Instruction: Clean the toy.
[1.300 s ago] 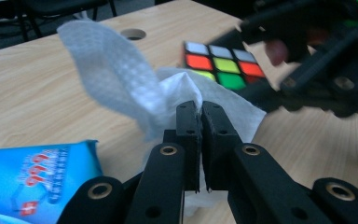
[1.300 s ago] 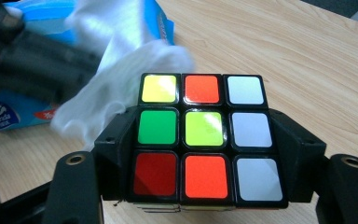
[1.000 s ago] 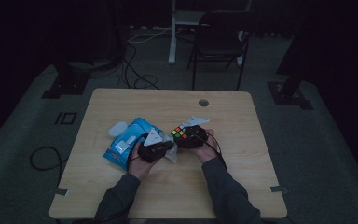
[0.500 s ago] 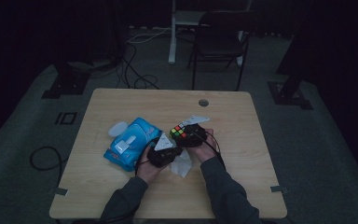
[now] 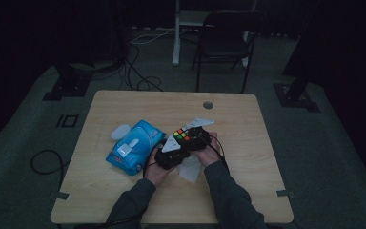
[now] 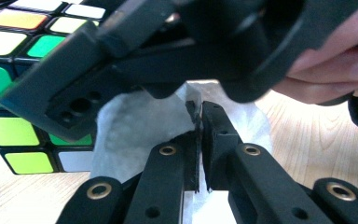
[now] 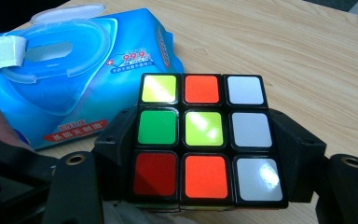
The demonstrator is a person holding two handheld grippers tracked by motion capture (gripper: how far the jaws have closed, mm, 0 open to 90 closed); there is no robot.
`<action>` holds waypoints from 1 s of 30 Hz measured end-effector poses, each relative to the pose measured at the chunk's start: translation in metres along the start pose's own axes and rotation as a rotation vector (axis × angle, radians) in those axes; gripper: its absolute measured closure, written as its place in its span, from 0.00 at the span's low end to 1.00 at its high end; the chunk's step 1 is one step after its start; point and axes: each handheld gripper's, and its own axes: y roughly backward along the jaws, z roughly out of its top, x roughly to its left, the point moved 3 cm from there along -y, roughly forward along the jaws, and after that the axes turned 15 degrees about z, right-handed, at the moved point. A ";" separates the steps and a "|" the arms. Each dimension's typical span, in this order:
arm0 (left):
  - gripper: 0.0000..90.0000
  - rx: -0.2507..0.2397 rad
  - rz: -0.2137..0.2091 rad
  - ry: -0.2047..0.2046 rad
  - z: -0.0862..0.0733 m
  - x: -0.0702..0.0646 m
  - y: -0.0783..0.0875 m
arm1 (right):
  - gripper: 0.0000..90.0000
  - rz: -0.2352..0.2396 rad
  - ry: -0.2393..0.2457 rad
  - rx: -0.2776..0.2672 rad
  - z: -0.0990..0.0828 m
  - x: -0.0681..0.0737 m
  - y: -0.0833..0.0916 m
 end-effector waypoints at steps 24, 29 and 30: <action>0.96 -0.049 -0.007 0.017 0.008 0.003 0.003 | 0.38 0.009 -0.008 -0.011 0.000 0.002 -0.001; 0.96 -0.052 -0.010 0.020 0.008 0.004 0.004 | 0.38 0.010 -0.014 -0.014 -0.001 0.003 -0.002; 0.96 -0.053 -0.009 0.021 0.008 0.004 0.003 | 0.38 0.009 -0.011 -0.014 -0.001 0.003 -0.001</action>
